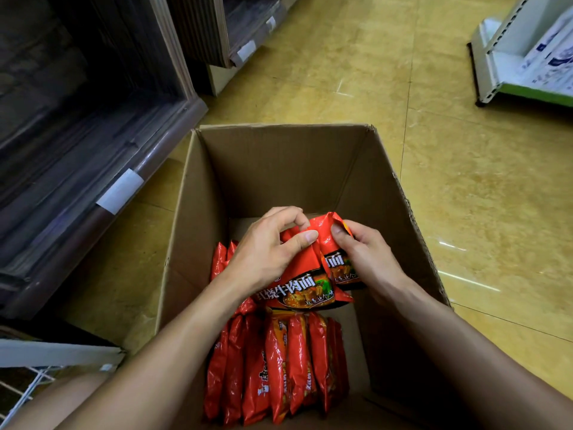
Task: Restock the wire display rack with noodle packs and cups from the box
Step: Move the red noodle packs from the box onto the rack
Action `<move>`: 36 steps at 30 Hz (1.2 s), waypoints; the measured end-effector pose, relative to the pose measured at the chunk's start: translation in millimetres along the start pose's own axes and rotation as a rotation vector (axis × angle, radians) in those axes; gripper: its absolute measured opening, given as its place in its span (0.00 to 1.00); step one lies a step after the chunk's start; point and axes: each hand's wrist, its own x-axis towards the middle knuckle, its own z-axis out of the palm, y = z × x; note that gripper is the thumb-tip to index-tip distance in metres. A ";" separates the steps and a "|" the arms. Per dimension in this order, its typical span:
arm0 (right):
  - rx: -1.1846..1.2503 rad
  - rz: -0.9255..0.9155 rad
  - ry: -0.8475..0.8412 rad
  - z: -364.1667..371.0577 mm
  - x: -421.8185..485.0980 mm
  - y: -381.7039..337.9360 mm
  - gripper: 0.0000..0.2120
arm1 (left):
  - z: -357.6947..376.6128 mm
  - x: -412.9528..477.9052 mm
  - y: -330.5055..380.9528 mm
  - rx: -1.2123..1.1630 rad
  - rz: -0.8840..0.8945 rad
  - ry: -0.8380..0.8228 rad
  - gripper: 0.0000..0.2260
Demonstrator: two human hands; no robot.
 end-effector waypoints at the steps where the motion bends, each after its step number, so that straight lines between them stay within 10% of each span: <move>1: -0.003 -0.003 -0.005 1.2 -0.4 -1.1 0.13 | 0.0 -0.1 0.2 0.003 -0.004 -0.003 0.06; 23: 0.056 -0.054 -0.126 10.5 -10.6 -10.0 0.07 | 4.5 -3.5 10.1 0.038 -0.009 0.125 0.06; 36: -0.318 -0.414 -0.157 11.7 -24.6 -14.8 0.15 | 2.1 -0.9 10.4 -0.102 -0.064 0.259 0.06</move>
